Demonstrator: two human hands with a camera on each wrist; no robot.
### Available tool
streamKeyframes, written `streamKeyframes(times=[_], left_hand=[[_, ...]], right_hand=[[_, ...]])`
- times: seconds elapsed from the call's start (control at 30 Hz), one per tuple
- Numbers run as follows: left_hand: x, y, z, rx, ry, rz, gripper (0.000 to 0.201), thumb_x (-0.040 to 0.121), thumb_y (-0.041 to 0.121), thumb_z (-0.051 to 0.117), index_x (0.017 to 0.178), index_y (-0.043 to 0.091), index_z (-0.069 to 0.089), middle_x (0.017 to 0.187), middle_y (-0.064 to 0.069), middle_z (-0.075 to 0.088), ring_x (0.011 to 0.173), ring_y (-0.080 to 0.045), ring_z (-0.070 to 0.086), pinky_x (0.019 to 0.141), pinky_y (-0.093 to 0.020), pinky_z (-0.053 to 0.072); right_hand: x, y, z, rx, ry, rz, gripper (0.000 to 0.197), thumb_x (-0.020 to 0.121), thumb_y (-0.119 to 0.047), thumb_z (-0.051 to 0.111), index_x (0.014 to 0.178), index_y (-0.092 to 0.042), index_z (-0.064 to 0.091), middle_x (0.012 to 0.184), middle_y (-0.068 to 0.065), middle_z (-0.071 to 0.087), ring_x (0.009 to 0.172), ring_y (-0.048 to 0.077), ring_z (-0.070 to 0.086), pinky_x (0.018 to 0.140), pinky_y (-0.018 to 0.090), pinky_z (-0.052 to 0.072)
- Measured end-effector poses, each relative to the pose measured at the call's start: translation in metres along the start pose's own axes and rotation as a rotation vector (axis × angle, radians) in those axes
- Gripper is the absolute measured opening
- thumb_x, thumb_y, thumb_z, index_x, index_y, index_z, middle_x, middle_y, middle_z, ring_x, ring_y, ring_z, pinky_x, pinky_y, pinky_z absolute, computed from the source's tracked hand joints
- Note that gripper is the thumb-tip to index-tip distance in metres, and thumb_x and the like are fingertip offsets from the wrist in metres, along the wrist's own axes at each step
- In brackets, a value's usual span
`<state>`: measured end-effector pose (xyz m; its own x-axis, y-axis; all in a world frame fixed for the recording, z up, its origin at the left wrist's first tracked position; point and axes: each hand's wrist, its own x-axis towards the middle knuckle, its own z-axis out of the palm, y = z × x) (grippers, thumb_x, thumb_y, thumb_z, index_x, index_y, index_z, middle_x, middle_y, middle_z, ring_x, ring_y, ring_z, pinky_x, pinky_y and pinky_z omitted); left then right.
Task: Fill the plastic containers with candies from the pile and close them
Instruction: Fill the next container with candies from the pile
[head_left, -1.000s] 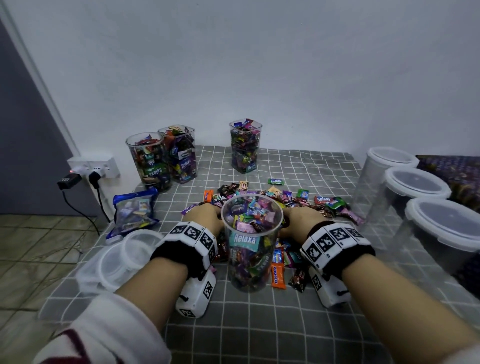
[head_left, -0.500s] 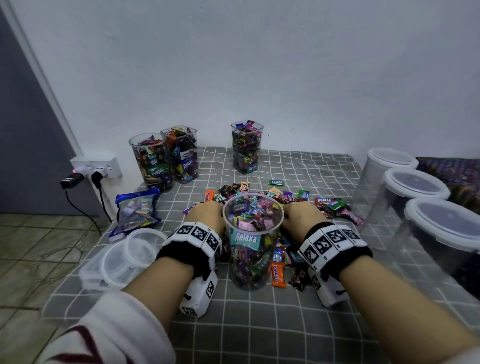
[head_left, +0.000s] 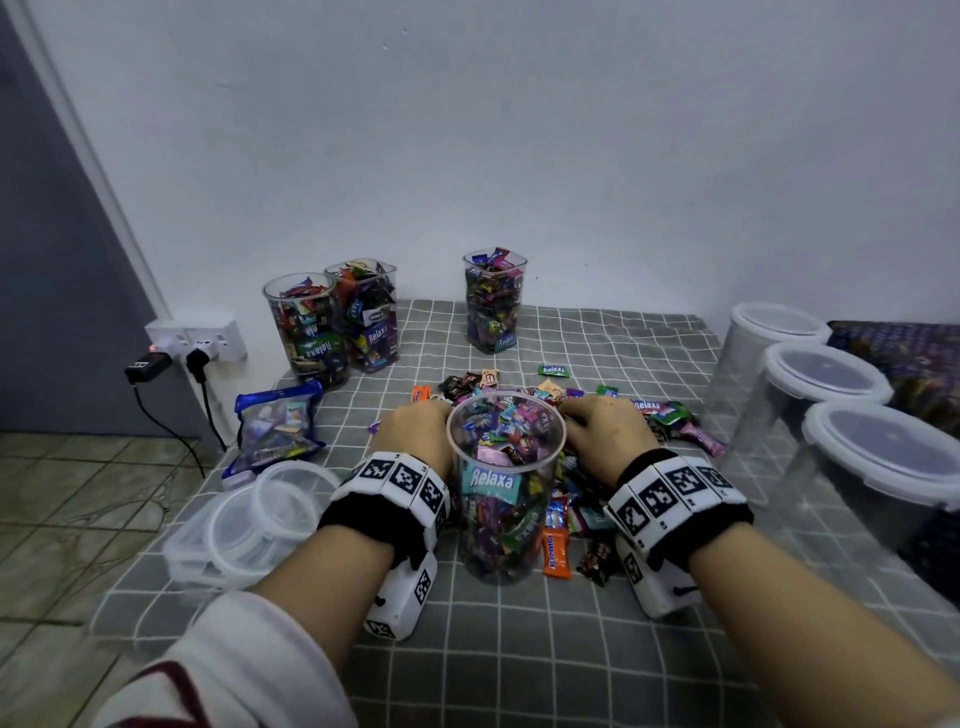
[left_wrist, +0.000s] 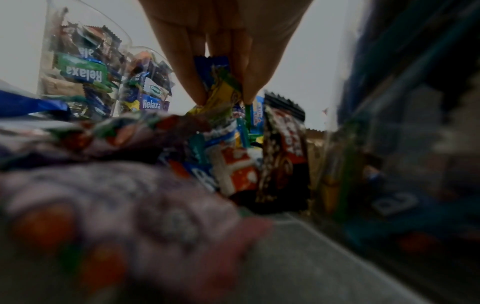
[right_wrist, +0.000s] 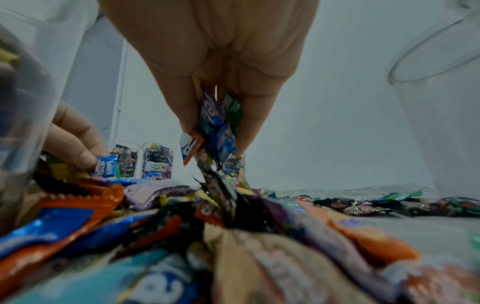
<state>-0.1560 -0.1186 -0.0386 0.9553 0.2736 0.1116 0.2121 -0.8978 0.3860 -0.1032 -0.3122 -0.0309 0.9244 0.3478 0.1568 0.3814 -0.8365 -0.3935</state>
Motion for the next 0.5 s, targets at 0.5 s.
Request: streamKeyframes(times=[0.5], left_hand=[[0.003,0.002,0.006,-0.002,0.023,0.044,0.020,0.089,0.022,0.051,0.095,0.016,0.069,0.100,-0.008,0.068,0.093,-0.030,0.061,0.077,-0.037,0.050]], right_hand=[[-0.015,-0.014,-0.035,0.450,0.202,-0.066,0.017,0.091,-0.014,0.058,0.098,-0.007,0.072,0.086,0.008,0.071,0.084,0.024,0.066,0.081,0.041,0.052]])
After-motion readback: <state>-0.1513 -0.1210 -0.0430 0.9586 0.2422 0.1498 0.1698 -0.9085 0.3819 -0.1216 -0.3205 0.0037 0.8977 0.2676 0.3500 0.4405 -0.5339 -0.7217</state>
